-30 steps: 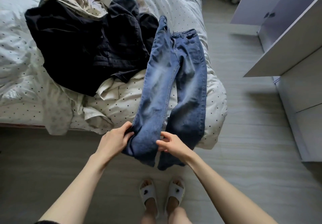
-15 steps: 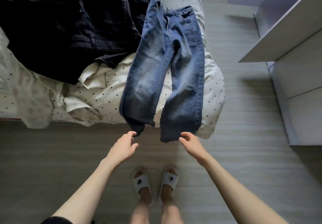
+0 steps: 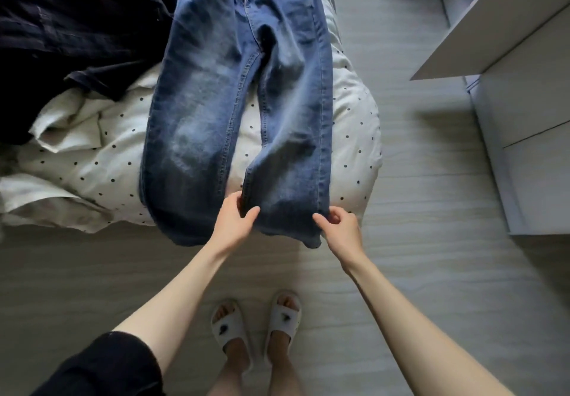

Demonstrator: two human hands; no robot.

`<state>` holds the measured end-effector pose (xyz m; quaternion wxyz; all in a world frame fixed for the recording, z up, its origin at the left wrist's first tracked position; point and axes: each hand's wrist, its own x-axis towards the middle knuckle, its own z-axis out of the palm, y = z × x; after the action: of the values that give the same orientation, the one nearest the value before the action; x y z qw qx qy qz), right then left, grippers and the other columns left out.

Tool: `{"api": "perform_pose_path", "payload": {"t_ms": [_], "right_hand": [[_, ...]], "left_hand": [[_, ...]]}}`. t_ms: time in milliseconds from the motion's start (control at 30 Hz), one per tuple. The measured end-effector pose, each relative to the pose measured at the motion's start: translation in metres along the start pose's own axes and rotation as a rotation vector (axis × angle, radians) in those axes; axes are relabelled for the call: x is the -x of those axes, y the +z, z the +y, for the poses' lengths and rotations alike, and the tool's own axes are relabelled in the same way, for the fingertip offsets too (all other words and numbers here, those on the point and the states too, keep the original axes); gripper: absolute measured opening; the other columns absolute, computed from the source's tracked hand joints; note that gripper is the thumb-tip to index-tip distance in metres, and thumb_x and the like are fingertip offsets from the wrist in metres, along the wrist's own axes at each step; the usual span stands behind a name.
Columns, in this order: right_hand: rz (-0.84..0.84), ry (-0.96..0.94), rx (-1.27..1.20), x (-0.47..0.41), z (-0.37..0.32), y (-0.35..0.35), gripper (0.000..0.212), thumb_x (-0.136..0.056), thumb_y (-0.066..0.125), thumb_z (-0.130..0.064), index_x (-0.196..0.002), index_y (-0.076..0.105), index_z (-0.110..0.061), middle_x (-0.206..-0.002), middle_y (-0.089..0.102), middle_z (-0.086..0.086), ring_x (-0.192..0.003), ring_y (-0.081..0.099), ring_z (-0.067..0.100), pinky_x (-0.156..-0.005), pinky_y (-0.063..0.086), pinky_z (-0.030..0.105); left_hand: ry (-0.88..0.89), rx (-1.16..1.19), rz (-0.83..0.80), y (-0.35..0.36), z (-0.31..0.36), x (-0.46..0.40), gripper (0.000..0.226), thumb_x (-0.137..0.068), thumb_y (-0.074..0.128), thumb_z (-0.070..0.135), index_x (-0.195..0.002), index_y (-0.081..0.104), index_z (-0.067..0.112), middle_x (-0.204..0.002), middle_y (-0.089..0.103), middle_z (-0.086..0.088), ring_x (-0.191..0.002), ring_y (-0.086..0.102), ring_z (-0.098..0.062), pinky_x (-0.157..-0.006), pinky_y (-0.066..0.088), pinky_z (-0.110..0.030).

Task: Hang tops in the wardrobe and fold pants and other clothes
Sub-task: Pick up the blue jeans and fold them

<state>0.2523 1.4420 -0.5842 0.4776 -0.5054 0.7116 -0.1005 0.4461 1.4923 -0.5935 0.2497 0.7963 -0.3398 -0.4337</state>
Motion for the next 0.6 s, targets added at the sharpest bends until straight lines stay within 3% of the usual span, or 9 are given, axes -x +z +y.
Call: {"api": "perform_pose_path", "payload": {"t_ms": [67,133,200,300,367,400,500,600], "right_hand": [[-0.007,0.004,0.003,0.001,0.003,-0.005,0.02,-0.087,0.06,-0.023,-0.094,0.066,-0.006,-0.1,0.064,0.015,-0.099,0.058,0.03,-0.089,0.047,0.042],[0.004,-0.017,0.015,0.007,0.006,-0.015,0.017,-0.088,0.058,-0.023,-0.091,0.063,-0.007,-0.096,0.064,0.01,-0.094,0.058,0.028,-0.083,0.046,0.036],[0.011,-0.034,0.069,0.019,0.013,-0.028,0.011,-0.09,0.055,-0.025,-0.09,0.058,-0.014,-0.092,0.063,0.005,-0.09,0.056,0.025,-0.077,0.041,0.034],[-0.025,-0.005,0.224,0.031,0.024,-0.047,0.015,-0.091,0.051,-0.031,-0.082,0.051,-0.02,-0.085,0.061,0.002,-0.088,0.056,0.027,-0.07,0.037,0.032],[-0.043,0.025,0.321,0.031,0.024,-0.056,0.018,-0.092,0.048,-0.033,-0.08,0.048,-0.021,-0.085,0.061,0.002,-0.087,0.055,0.027,-0.07,0.036,0.032],[-0.039,0.024,0.361,0.028,0.022,-0.059,0.017,-0.093,0.048,-0.033,-0.082,0.048,-0.02,-0.089,0.062,0.004,-0.088,0.055,0.028,-0.071,0.036,0.032],[-0.025,0.039,0.396,0.023,0.007,-0.062,0.011,-0.093,0.049,-0.028,-0.099,0.049,-0.018,-0.111,0.062,0.008,-0.102,0.056,0.031,-0.078,0.038,0.033],[-0.005,0.032,0.363,0.022,-0.014,-0.061,0.039,-0.094,0.048,-0.027,-0.13,0.042,-0.015,-0.136,0.047,0.007,-0.122,0.047,0.03,-0.097,0.039,0.039]], "left_hand": [[-0.029,-0.025,-0.019,0.01,0.0,0.004,0.014,-0.092,0.058,0.02,-0.093,0.058,0.006,-0.084,0.059,-0.004,-0.085,0.053,-0.023,-0.072,0.038,-0.029],[-0.025,-0.047,-0.018,0.016,0.003,0.014,0.022,-0.092,0.057,0.022,-0.08,0.056,0.004,-0.07,0.054,-0.004,-0.074,0.046,-0.021,-0.063,0.032,-0.031],[-0.053,-0.034,-0.049,0.019,0.003,0.028,0.025,-0.093,0.056,0.022,-0.086,0.06,-0.001,-0.081,0.062,-0.015,-0.076,0.049,-0.02,-0.069,0.038,-0.036],[-0.128,-0.156,-0.177,0.022,-0.001,0.045,0.014,-0.091,0.057,0.02,-0.082,0.058,0.01,-0.087,0.063,-0.008,-0.083,0.054,-0.021,-0.067,0.037,-0.03],[-0.14,-0.251,-0.257,0.022,-0.004,0.049,0.01,-0.09,0.058,0.018,-0.097,0.062,0.013,-0.1,0.065,-0.004,-0.097,0.058,-0.021,-0.075,0.039,-0.025],[-0.134,-0.262,-0.262,0.019,-0.002,0.049,0.021,-0.09,0.058,0.018,-0.11,0.061,0.012,-0.11,0.064,-0.003,-0.105,0.058,-0.02,-0.08,0.038,-0.023],[-0.106,-0.198,-0.15,0.002,0.014,0.042,0.037,-0.09,0.057,0.015,-0.126,0.053,0.009,-0.123,0.06,-0.008,-0.111,0.056,-0.019,-0.085,0.036,-0.019],[-0.044,-0.173,-0.027,-0.03,0.034,0.026,0.038,-0.09,0.056,0.013,-0.128,0.051,0.008,-0.124,0.057,-0.011,-0.11,0.055,-0.021,-0.086,0.035,-0.02]]}}
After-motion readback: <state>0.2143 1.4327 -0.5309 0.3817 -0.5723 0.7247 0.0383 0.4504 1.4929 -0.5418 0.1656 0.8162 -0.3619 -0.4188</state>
